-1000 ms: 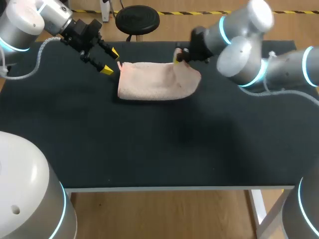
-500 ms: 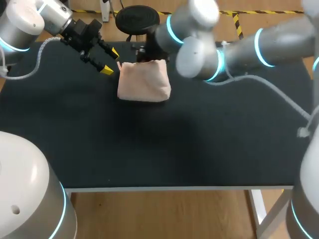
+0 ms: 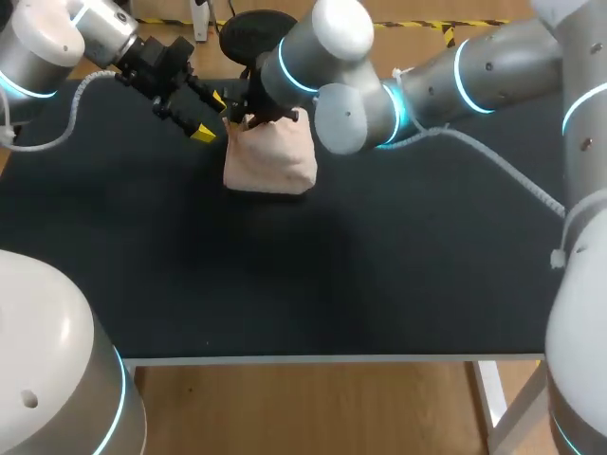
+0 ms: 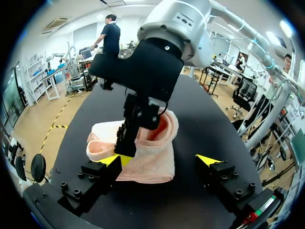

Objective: Fold the towel

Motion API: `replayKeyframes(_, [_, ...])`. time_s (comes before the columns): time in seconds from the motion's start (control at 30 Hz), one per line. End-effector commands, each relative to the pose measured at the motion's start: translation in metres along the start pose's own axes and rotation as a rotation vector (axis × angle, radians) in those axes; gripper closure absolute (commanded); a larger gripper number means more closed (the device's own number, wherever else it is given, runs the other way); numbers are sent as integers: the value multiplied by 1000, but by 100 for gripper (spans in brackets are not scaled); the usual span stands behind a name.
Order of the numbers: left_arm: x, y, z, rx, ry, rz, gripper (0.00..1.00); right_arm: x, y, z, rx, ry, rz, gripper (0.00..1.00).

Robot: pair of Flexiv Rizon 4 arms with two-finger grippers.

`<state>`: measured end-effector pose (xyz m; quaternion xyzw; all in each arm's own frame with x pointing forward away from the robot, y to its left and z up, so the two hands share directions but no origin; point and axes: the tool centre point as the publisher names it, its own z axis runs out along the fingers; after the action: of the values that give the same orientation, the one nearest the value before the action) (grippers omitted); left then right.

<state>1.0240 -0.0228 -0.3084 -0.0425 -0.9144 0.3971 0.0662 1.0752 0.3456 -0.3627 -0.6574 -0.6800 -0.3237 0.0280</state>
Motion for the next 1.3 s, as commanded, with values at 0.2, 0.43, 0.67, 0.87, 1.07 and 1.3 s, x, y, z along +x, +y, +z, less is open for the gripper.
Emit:
replayKeyframes(0.2, [0,0,0,0,-2,1,0,6,8,-67,-68,59,-7,0])
replayKeyframes(0.43, [0,0,0,0,-2,1,0,-3,13,-107,-115,83,-189,0])
replayKeyframes(0.67, [0,0,0,0,-2,1,0,-31,11,-132,-100,120,-455,0])
replayKeyframes(0.87, [0,0,0,0,-2,1,0,-63,8,-146,-109,199,-580,0])
replayKeyframes(1.07, [0,0,0,0,-2,1,0,-86,1,-158,-116,293,-687,0])
replayKeyframes(1.3, [0,0,0,0,-2,1,0,-92,-2,-160,-143,272,-728,0])
